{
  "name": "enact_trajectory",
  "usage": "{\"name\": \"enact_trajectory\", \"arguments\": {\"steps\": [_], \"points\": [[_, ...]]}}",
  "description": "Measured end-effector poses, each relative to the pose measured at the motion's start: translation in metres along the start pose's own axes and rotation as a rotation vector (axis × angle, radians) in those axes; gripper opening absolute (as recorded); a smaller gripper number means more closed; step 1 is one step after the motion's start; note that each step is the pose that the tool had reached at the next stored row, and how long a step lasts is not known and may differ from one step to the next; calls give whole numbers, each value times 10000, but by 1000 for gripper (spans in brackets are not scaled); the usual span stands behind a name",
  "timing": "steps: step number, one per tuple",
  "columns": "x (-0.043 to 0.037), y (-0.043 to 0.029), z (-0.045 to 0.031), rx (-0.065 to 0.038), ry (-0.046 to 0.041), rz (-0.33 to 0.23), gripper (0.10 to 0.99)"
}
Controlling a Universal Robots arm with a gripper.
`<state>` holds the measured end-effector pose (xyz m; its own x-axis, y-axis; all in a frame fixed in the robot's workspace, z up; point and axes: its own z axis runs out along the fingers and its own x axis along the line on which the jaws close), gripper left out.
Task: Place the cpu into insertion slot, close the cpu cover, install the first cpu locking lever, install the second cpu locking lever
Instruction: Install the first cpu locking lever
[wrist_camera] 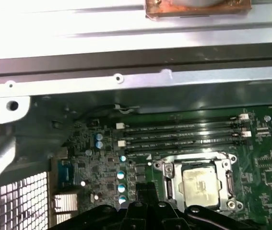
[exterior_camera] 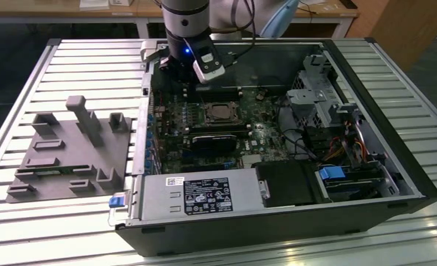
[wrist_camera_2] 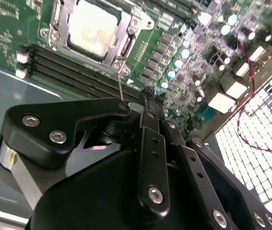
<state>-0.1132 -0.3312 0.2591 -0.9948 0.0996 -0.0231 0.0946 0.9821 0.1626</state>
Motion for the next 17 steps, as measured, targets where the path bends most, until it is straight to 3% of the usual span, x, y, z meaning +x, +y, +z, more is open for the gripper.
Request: {"name": "enact_trajectory", "arguments": {"steps": [5, 7, 13, 17], "points": [[19, -7, 8, -670, 67, 4, 102], [31, -12, 11, -834, 85, -1, 102], [53, -23, 30, -1167, 124, -25, 102], [54, -29, 64, -1171, 127, -36, 102]]}}
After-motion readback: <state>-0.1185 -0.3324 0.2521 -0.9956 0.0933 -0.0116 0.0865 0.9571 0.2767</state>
